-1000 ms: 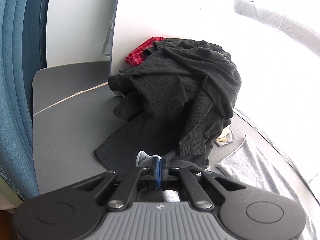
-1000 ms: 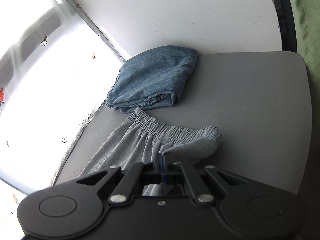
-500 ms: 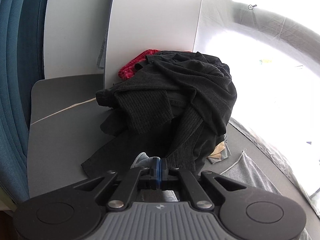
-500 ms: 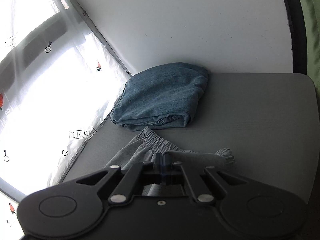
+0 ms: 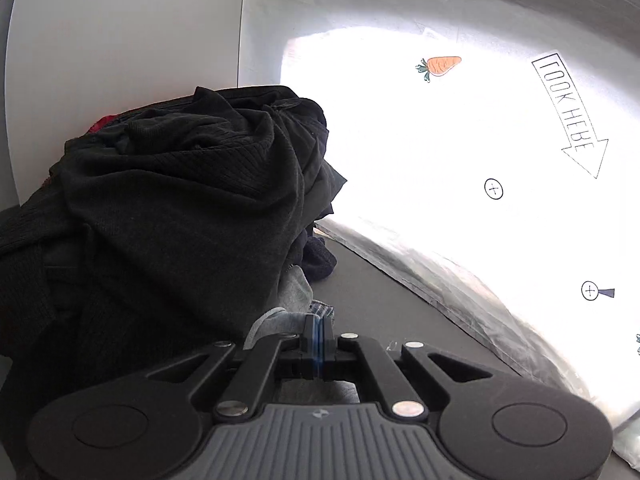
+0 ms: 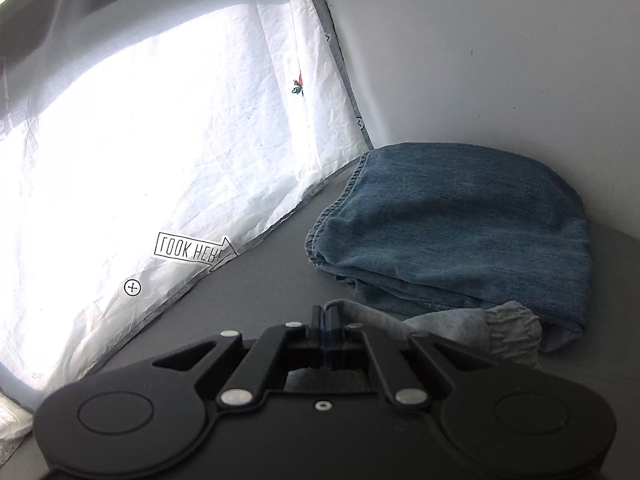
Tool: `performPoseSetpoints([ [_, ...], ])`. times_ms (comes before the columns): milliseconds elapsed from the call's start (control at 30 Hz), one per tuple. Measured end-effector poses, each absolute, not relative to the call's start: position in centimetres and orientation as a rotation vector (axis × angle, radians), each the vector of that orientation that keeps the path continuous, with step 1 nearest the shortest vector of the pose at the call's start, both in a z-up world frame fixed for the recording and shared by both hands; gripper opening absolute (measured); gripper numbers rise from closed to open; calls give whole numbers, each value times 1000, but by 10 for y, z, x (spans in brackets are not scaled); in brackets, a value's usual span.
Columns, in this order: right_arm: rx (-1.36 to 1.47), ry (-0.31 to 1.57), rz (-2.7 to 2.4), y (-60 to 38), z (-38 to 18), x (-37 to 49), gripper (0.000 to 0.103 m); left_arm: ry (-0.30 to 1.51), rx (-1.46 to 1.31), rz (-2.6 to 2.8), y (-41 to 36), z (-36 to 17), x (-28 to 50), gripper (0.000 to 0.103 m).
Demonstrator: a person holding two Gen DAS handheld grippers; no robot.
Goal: Fold clothes
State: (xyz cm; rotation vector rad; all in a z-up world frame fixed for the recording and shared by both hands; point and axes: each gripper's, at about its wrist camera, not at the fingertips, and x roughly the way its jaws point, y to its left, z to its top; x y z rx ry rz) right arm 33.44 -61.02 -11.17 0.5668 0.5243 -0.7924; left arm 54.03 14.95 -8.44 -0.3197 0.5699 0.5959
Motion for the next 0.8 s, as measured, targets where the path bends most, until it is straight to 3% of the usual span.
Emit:
performPoseSetpoints([
  [67,591,550,-762,-624,-123,373,0,616,-271,585,136,-103,595,1],
  [133,607,642,-749,-636,-143,413,1,704,-214,576,121,-126,644,8],
  [167,600,701,-756,-640,-153,432,17,749,-178,584,113,-138,660,14],
  [233,534,756,-768,-631,-165,451,40,800,-127,577,100,-158,674,23],
  [267,498,752,-764,-623,-166,453,43,806,-125,561,95,-164,672,23],
  [367,372,755,-748,-585,-165,446,47,808,-179,506,88,-173,641,40],
  [533,217,819,-676,-520,-173,408,51,870,-123,393,60,-183,571,42],
  [800,216,911,-541,-446,-193,347,57,973,3,257,13,-198,477,60],
])
